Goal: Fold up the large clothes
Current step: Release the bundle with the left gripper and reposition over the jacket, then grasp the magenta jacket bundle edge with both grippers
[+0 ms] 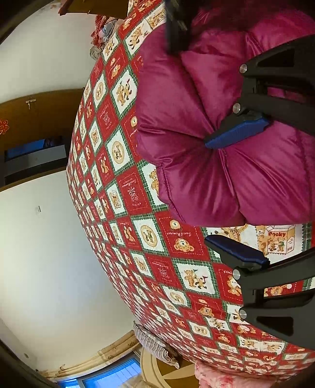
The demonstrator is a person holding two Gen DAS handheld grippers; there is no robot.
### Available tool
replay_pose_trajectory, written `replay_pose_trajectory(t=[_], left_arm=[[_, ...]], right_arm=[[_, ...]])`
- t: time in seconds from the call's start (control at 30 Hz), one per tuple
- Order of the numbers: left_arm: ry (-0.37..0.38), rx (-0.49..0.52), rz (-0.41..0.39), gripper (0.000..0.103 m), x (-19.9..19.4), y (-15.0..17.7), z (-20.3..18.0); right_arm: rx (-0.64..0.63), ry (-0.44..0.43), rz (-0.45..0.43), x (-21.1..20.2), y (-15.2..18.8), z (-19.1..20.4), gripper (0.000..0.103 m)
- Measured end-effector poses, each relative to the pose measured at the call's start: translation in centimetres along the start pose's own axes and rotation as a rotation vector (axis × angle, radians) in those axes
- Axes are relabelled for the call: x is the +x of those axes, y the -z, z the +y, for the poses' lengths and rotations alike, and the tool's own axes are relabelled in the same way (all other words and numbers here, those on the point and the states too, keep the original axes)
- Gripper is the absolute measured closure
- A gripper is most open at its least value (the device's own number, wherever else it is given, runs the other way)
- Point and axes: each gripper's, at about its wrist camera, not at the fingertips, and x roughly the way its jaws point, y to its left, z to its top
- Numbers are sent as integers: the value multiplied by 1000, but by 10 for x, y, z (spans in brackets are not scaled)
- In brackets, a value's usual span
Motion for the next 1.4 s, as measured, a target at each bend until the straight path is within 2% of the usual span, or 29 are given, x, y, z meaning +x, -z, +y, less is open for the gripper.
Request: replay_pose_trajectory(t=[0.17, 0.33, 0.43, 0.63, 0.93, 1.1, 1.3, 1.4], left_arm=[[21, -2, 18, 28, 4, -3, 2], [41, -75, 19, 20, 14, -22, 13], [24, -84, 42, 15, 29, -31, 10], [59, -118, 114, 15, 60, -27, 8], [58, -135, 127, 14, 73, -22, 6], [23, -57, 101, 15, 41, -21, 6], [96, -115, 100, 15, -23, 11, 38], [71, -103, 115, 15, -23, 27, 30]], right_arm=[[35, 29, -30, 16, 14, -9, 67], [8, 67, -99, 19, 26, -6, 67], [-26, 98, -124, 21, 28, 0, 65], [10, 20, -133, 28, 22, -11, 64], [-12, 34, -141, 34, 19, -6, 64], [-26, 33, -138, 33, 20, -6, 64], [-22, 28, -138, 32, 20, -7, 64], [-32, 48, -127, 28, 20, -4, 62]])
